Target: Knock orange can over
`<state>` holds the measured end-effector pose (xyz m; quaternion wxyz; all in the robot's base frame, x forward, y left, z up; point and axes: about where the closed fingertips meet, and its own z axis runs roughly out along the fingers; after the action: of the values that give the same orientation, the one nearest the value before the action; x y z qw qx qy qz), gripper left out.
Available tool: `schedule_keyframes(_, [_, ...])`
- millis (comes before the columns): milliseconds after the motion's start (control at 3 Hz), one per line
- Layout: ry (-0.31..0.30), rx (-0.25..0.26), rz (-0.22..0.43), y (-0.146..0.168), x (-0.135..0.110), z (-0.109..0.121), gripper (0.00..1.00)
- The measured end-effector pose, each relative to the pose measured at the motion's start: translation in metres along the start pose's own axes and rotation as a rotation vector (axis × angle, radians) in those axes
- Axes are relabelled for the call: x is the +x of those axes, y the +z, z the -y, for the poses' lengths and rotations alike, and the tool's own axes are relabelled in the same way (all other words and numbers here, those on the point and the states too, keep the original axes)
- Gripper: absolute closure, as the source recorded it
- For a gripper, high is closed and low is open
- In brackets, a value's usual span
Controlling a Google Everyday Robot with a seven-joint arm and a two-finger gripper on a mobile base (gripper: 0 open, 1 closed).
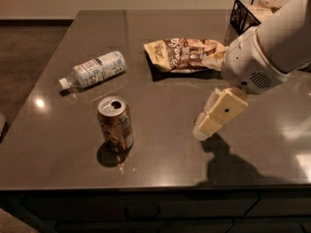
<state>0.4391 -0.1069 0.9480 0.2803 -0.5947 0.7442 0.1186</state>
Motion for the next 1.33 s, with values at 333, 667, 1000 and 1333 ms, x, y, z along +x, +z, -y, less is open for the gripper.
schedule_keyframes(333, [0.0, -0.022, 0.035, 0.007, -0.008, -0.008, 0.0])
schedule_keyframes(667, [-0.015, -0.053, 0.083, 0.028, -0.032, -0.024, 0.0])
schedule_keyframes(1000, [-0.014, -0.046, 0.115, 0.056, -0.054, -0.033, 0.0])
schedule_keyframes(1333, [0.015, -0.04, 0.177, 0.085, -0.075, -0.034, 0.0])
